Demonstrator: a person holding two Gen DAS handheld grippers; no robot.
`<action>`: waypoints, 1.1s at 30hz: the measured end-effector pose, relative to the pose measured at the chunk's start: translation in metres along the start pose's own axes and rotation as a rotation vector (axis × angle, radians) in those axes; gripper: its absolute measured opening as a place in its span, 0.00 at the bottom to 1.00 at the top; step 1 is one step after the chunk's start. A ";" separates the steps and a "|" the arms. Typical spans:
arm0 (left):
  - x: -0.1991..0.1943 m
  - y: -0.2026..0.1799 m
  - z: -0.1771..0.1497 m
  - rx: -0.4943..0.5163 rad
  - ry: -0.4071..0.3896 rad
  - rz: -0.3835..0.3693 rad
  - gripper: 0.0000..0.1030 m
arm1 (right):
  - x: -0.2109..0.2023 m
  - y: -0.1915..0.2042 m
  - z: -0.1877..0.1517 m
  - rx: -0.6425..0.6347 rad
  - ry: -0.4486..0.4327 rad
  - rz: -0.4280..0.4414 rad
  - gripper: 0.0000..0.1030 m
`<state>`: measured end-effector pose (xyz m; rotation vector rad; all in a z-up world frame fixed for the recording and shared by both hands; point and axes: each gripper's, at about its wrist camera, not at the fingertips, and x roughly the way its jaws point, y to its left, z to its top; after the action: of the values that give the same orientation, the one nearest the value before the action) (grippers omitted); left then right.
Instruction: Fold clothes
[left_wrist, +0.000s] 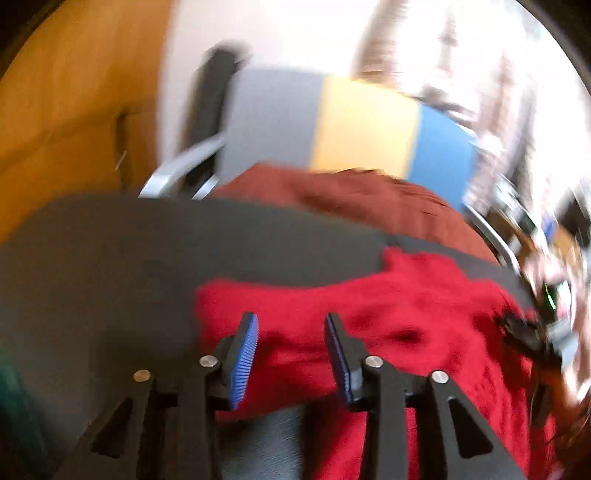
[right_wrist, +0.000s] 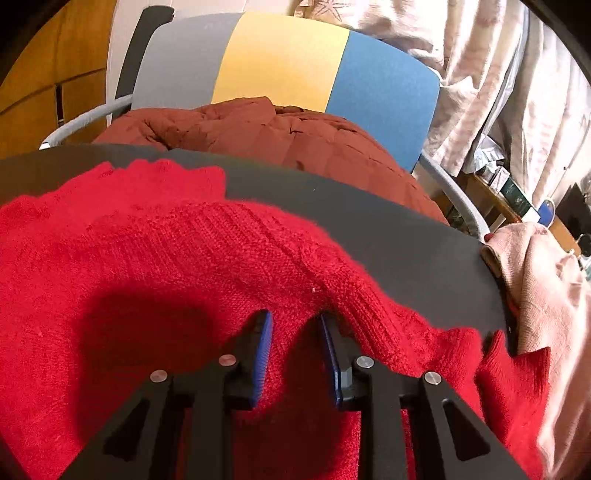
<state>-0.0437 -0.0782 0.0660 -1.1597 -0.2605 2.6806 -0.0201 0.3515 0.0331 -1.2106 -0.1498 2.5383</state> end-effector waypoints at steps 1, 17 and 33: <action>0.007 0.026 0.001 -0.096 0.043 0.013 0.37 | -0.003 -0.002 0.001 0.007 0.008 0.010 0.32; 0.071 0.034 -0.006 -0.200 0.215 -0.142 0.26 | -0.058 0.019 -0.061 0.115 0.018 0.126 0.70; -0.077 0.032 0.099 0.092 -0.149 0.223 0.05 | -0.048 0.007 -0.065 0.214 0.030 0.132 0.86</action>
<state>-0.0688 -0.1370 0.1785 -1.0184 -0.0298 2.9425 0.0563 0.3261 0.0255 -1.2086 0.2100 2.5658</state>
